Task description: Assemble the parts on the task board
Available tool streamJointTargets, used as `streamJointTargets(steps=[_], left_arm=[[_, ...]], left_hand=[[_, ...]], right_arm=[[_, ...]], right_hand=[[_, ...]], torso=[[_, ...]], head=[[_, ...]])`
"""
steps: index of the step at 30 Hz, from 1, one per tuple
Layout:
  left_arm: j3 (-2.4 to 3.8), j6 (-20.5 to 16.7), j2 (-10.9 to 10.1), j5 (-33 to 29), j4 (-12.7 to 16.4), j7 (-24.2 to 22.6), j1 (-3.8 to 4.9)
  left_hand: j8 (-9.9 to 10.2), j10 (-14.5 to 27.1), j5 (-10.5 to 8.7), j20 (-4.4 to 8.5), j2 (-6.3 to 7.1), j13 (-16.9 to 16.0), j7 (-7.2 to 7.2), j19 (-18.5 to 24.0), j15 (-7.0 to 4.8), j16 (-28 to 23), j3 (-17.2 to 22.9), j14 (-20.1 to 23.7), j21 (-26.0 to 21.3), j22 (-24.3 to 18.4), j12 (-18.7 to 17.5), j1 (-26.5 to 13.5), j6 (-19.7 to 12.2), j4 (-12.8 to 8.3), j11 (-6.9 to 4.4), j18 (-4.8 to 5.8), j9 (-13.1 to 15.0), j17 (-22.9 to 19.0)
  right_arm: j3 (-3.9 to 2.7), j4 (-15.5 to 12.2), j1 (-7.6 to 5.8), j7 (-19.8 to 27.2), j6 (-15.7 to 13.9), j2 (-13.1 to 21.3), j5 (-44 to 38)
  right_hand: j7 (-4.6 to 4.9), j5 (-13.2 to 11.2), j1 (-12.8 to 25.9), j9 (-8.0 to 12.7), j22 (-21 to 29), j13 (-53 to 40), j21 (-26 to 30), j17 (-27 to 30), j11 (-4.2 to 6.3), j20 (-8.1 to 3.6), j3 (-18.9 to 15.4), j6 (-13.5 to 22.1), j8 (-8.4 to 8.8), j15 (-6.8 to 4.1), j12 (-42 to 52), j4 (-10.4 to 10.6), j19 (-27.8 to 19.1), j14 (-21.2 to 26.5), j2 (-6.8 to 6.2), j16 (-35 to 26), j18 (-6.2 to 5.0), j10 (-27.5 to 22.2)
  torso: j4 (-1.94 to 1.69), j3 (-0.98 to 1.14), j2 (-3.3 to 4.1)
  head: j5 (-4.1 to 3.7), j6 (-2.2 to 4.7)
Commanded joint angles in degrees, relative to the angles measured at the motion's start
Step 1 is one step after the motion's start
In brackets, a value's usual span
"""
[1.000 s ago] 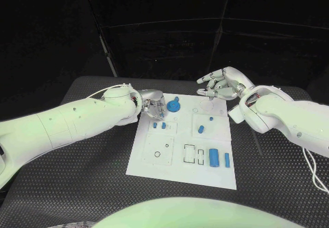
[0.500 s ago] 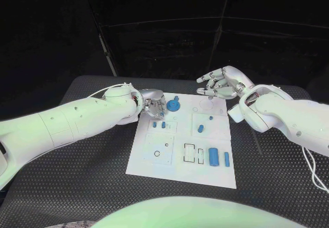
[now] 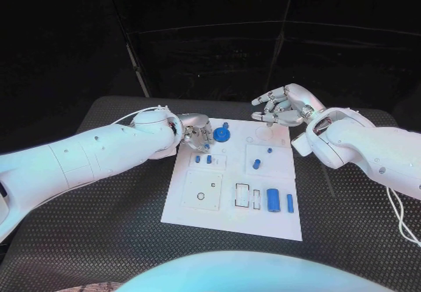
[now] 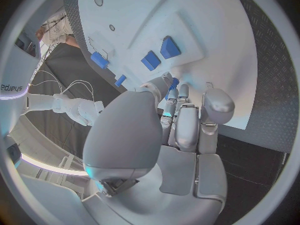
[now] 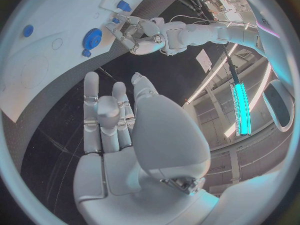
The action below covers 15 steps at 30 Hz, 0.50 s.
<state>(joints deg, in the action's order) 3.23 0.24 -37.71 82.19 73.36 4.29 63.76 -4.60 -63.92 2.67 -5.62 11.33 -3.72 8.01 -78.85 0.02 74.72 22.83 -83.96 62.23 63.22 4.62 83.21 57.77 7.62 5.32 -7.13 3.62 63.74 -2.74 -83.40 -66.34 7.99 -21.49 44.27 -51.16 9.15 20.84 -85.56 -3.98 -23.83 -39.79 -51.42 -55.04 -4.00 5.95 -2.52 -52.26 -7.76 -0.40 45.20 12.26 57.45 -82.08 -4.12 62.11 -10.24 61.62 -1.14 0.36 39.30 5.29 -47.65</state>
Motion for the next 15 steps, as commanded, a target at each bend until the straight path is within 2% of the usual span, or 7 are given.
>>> streamJointTargets(steps=[1,6,10,12,15], left_arm=[[0.05,-0.76,-0.2,-0.3,0.36,-0.05,0.03],[0.06,-1.47,-0.92,-0.29,1.03,-0.18,-0.07],[0.26,-2.32,-1.87,-0.3,1.7,-0.52,-0.13],[0.63,-2.87,-2.26,-0.39,1.92,-0.8,-0.21],[1.65,-4.19,-2.99,-0.76,2.26,-1.5,-0.47]], left_hand=[[0.67,1.14,0.06,-0.38,0.72,0.04,-0.12,0.17,0.36,0.14,-0.48,-1.24,-0.42,-0.23,-0.67,-0.04,-0.96,-0.26,0.17,0.73,-0.02,-0.17],[0.84,3.05,0.06,-0.65,0.61,0.03,-0.16,0.55,0.65,0.19,-1.65,-1.17,-1.3,-0.91,-0.99,0.05,-1.42,-0.56,0.54,0.53,0.13,-0.45],[0.8,3.51,0.06,-0.73,0.5,0.02,-0.11,0.62,0.72,0.2,-2.02,-1.15,-1.47,-1.02,-0.97,0.15,-1.37,-0.66,0.62,0.49,0.16,-0.55],[0.77,3.7,0.07,-0.77,0.43,0.01,-0.07,0.65,0.74,0.19,-2.19,-1.13,-1.56,-1.08,-0.95,0.21,-1.3,-0.71,0.65,0.47,0.19,-0.62],[0.71,3.84,0.07,-0.8,0.3,0.0,0.0,0.66,0.76,0.19,-2.29,-1.12,-1.6,-1.09,-0.91,0.31,-1.18,-0.76,0.67,0.45,0.21,-0.66]], right_arm=[[-0.03,0.12,-0.1,0.24,0.27,0.04,0.16],[-0.03,0.37,-0.1,-0.57,0.53,0.51,-0.12],[-0.03,1.07,-0.1,-2.43,1.4,0.98,-2.25],[-0.03,1.51,-0.1,-3.51,1.86,1.18,-4.31],[-0.02,2.26,-0.08,-5.61,2.83,1.76,-8.88]], right_hand=[[-0.08,0.18,-0.11,0.0,0.09,0.09,0.37,0.01,0.08,0.01,-0.06,0.19,-0.34,0.0,0.34,0.4,0.45,0.04,0.25,-0.13,-0.28,-0.5],[-0.06,0.11,-0.31,0.01,0.12,0.19,0.44,0.28,0.06,0.01,-0.09,0.23,-0.35,0.02,0.18,0.31,0.46,0.15,0.11,-0.45,-0.28,-0.86],[-0.05,-0.15,-1.42,-0.1,0.23,3.09,0.71,0.02,-0.03,0.04,0.48,-0.55,-0.88,0.06,-3.69,0.43,0.49,0.28,0.39,-0.66,-0.26,-3.49],[-0.01,-0.72,-2.31,-0.17,0.06,5.56,0.41,-1.56,-0.05,-0.02,1.02,-1.43,-1.31,0.13,-6.85,0.36,0.89,-0.29,0.4,0.65,-0.29,-4.96],[-0.09,-2.28,-4.53,-0.15,-0.71,10.38,-0.91,-4.64,-0.02,-0.22,2.88,-2.86,-1.85,0.0,-12.23,-0.17,1.87,-1.64,0.64,3.5,-0.24,-4.68]], torso=[[-0.03,-0.04,-0.01],[-0.1,-0.06,0.0],[-0.05,-0.11,-0.08],[-0.02,-0.1,-0.09],[-0.15,-0.07,-0.06]], head=[[-0.05,0.07],[-0.24,0.33],[-0.38,0.37],[-0.3,0.36],[-0.5,0.7]])
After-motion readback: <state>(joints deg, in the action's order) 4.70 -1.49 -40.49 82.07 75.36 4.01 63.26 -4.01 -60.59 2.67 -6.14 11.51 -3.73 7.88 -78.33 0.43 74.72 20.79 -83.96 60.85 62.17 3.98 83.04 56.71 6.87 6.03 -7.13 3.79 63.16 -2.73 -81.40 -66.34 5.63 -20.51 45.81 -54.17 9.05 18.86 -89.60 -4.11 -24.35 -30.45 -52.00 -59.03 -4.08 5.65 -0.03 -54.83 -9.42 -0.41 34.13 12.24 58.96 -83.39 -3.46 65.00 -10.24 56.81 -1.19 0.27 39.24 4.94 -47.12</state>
